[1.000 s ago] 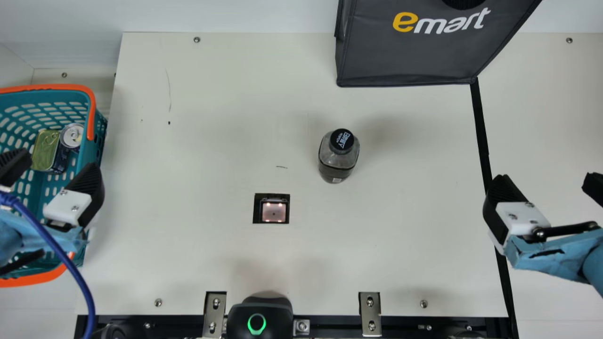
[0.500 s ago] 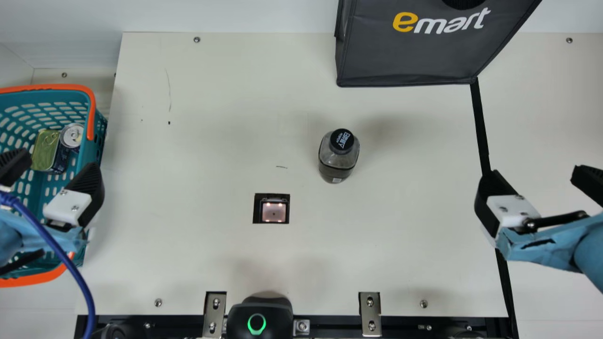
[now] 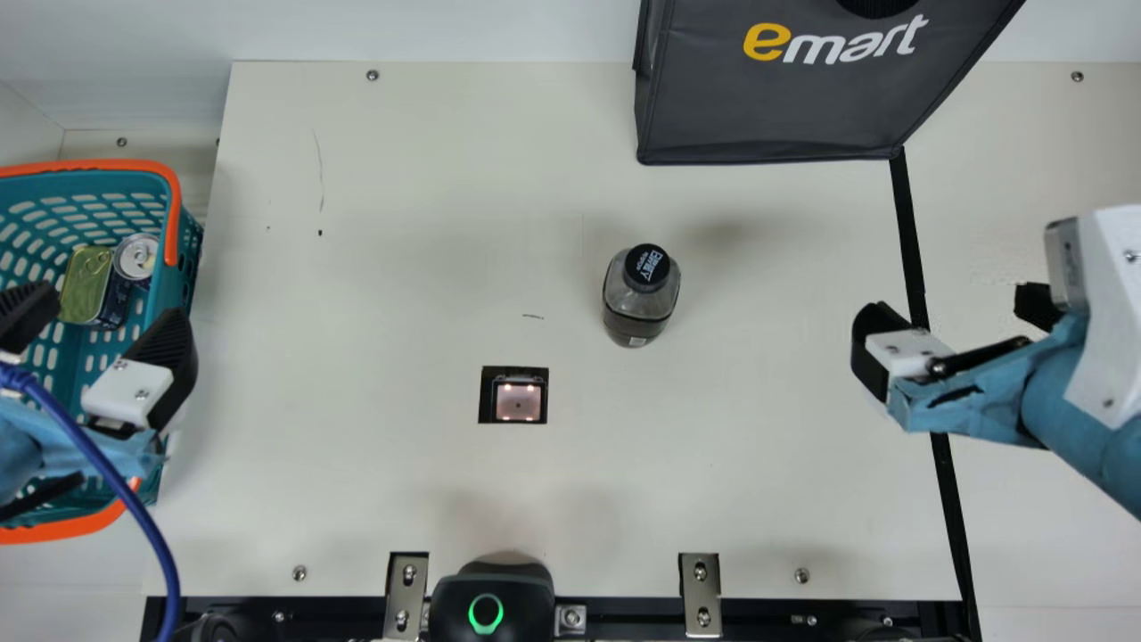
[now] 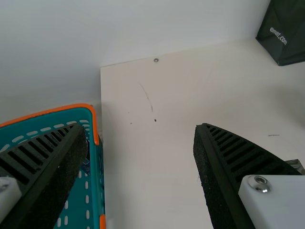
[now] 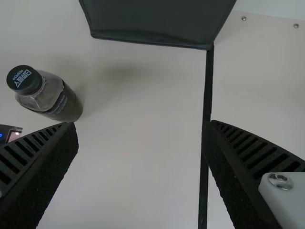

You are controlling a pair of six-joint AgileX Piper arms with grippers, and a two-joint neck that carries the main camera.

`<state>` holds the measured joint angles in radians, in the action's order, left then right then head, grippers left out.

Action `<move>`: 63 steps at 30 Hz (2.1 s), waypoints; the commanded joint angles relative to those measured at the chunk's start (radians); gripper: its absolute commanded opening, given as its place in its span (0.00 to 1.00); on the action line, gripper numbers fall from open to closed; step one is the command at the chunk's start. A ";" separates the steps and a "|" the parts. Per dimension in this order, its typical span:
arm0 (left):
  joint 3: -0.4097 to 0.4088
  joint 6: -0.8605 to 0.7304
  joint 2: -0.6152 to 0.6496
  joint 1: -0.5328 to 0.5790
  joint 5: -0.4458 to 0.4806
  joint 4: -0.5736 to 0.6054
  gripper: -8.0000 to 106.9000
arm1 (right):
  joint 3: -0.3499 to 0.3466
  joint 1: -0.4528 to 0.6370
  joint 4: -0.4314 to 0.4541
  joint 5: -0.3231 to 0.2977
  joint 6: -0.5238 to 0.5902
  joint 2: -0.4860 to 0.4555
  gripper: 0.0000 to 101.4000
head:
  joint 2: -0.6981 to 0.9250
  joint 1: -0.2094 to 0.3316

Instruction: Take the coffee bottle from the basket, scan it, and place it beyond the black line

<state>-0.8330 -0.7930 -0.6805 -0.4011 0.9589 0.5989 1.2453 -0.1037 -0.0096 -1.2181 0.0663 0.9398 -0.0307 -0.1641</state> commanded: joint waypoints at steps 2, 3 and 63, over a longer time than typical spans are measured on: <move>0.000 0.000 0.000 0.000 0.000 0.000 0.85 | 0.011 -0.006 -0.017 -0.002 0.001 0.025 0.90 | 0.003 0.026; 0.000 0.000 0.000 0.000 0.000 0.000 0.85 | 0.015 -0.009 -0.024 -0.002 0.001 0.033 0.90 | 0.003 0.026; 0.000 0.000 0.000 0.000 0.000 0.000 0.85 | -0.012 -0.342 -0.106 0.266 0.023 0.352 0.90 | 0.003 0.026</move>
<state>-0.8330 -0.7930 -0.6805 -0.4011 0.9589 0.5989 1.2334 -0.4426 -0.1178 -0.9545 0.0903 1.2888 -0.0291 -0.1641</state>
